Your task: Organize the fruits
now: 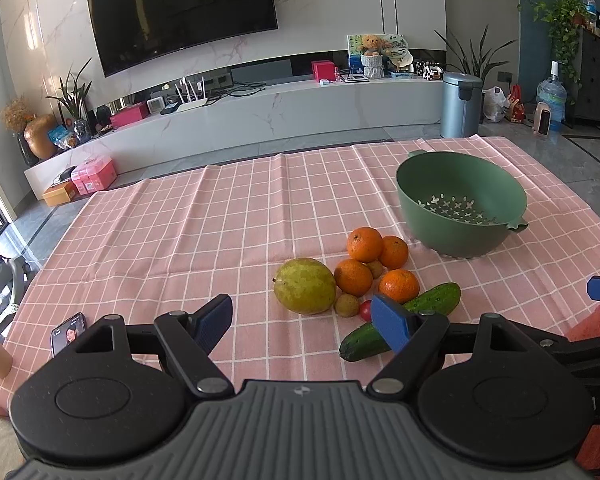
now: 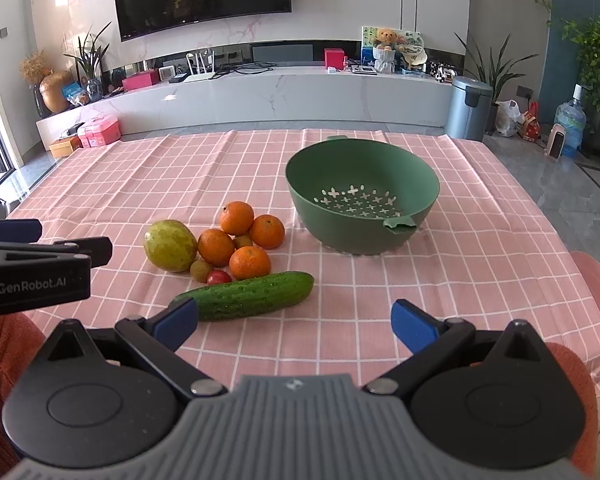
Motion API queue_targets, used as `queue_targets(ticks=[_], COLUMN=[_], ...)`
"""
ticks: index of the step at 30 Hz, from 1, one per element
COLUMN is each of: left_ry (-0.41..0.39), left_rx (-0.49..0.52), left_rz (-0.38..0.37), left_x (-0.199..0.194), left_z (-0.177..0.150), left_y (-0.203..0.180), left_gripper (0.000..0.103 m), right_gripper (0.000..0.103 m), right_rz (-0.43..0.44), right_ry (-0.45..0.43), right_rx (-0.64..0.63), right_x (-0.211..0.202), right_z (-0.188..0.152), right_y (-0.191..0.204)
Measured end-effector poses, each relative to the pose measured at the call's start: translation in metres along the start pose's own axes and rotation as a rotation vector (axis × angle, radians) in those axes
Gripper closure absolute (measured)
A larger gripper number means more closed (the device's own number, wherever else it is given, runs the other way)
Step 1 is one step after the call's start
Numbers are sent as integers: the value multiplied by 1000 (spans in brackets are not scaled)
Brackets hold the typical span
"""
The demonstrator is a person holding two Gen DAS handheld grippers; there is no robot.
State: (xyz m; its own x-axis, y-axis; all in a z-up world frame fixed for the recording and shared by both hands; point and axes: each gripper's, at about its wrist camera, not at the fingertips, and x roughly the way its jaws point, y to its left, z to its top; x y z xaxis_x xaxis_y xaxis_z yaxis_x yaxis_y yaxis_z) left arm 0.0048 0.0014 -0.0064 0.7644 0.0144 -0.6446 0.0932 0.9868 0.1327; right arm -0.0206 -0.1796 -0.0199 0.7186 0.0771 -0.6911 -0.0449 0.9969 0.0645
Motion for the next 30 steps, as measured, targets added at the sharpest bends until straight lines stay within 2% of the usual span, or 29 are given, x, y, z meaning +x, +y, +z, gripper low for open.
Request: queue_targets(ticks=[9, 13, 17, 23, 25, 27, 30], left_ry=[7, 20, 41, 94, 95, 99, 120], left_rx=[28, 30, 5, -16, -38, -56, -63], left_rz=[-10, -41, -62, -76, -89, -97, -110], left_x=[3, 10, 19, 45, 54, 63, 78], left_z=[0, 3, 7, 8, 9, 10, 12], left_y=[3, 12, 21, 29, 33, 37, 40], left_gripper=[10, 14, 19, 35, 35, 35, 35], right_gripper=[4, 4, 5, 30, 38, 42, 43], right_rz=[1, 54, 69, 104, 109, 126, 136], right_ry=[-4, -63, -23, 81, 114, 145, 189], right_rx=[-6, 22, 22, 134, 179, 239, 321], right_x=[3, 8, 25, 65, 79, 93, 113], right_z=[0, -2, 5, 9, 9, 8, 8], right_y=[1, -6, -6, -4, -2, -1, 1])
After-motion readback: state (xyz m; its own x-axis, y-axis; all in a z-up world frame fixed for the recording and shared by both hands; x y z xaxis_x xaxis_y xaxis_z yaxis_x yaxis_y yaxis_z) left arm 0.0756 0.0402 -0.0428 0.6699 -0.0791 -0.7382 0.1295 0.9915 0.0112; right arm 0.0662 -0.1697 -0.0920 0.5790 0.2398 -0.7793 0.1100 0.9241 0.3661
